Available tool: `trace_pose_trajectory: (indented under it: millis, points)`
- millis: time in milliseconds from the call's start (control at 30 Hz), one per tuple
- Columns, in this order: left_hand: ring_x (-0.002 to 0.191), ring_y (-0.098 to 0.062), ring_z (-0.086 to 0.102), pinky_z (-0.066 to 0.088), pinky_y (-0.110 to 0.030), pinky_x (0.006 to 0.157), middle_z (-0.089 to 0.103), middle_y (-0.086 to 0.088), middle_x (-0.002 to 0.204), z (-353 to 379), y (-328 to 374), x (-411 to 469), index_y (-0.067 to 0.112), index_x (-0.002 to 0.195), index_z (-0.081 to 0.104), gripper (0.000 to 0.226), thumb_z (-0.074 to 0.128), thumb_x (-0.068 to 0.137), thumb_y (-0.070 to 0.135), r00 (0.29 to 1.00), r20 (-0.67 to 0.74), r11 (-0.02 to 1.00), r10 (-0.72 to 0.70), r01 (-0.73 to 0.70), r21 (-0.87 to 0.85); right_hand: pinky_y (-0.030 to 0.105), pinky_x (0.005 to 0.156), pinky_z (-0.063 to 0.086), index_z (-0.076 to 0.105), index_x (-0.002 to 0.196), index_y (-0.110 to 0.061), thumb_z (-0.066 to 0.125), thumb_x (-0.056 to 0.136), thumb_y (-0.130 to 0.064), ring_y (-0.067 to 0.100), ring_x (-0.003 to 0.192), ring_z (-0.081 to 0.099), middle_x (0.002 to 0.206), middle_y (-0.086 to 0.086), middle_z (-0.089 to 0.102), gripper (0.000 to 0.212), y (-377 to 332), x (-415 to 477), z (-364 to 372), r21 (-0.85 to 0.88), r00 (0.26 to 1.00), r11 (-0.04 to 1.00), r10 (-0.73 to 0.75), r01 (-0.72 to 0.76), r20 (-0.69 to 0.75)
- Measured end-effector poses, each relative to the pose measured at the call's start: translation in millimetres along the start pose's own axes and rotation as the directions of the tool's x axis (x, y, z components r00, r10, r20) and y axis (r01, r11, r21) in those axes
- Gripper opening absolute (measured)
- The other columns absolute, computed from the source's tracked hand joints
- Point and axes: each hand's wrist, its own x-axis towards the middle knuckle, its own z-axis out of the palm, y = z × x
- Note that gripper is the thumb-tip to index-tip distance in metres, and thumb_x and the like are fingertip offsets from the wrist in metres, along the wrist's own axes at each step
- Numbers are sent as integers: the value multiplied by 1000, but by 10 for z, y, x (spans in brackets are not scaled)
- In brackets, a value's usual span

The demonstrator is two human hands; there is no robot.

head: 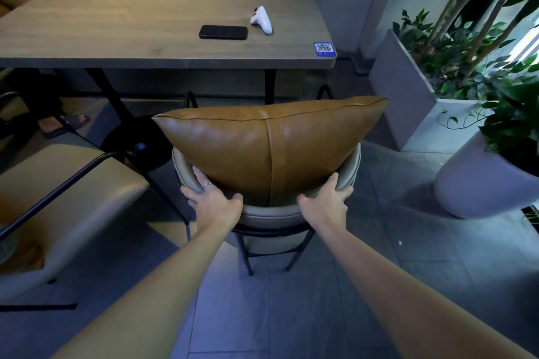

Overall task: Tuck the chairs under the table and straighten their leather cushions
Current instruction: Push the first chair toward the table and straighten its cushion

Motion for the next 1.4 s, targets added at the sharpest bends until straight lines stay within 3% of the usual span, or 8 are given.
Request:
trace_pose_trajectory:
  millis: [167,533,733,900,1100,1267,1400]
  points:
    - [143,-47,20,33,-47,110,-10,-24,159,-15,80,250,24,158,-14,106,65,86,27,1000,7,1000,29,-29,-2,51,110,41,-2,164,-17,66,94,-39,56,142,34,169,26,-14,100,-123,158,28,4,1000,1000,-30,30,8]
    - [138,-48,29,39,-45,104,-8,-24,159,-19,214,746,25,158,-13,104,63,87,30,996,30,996,84,-85,26,51,113,39,-3,164,-18,66,96,-39,55,148,26,169,21,-19,100,-394,445,125,50,1000,999,-14,13,9]
    - [127,-51,43,42,-45,102,-4,-23,157,31,289,965,19,159,-1,99,63,85,35,995,47,994,91,-93,51,52,112,41,-5,164,-17,66,95,-42,56,146,29,169,23,-18,102,-484,627,139,38,1000,999,-14,13,9]
    - [128,-52,43,43,-47,104,-4,-20,158,45,344,1075,15,158,4,99,64,83,40,995,67,995,67,-71,67,54,115,40,-4,164,-15,67,93,-44,58,145,30,168,26,-17,104,-521,738,153,16,1000,1000,-4,4,21]
    - [125,-53,46,45,-50,102,-1,-20,156,32,368,1143,11,156,11,100,64,81,47,995,82,994,65,-71,77,53,116,38,-3,164,-16,69,91,-47,57,146,26,167,26,-16,107,-539,820,133,10,999,1000,15,-15,44]
    - [126,-50,45,43,-46,104,-3,-19,156,36,396,1133,17,158,-1,109,68,80,50,993,88,994,81,-87,69,54,118,35,-4,164,-19,69,91,-51,56,150,18,167,24,-20,109,-532,875,101,16,997,1000,23,-24,77]
    - [126,-52,46,46,-49,102,-8,-21,159,8,439,1119,10,157,10,107,63,78,58,993,108,993,54,-64,98,54,119,33,-7,164,-20,69,91,-53,56,152,11,167,22,-22,110,-558,902,81,21,993,999,46,-48,104]
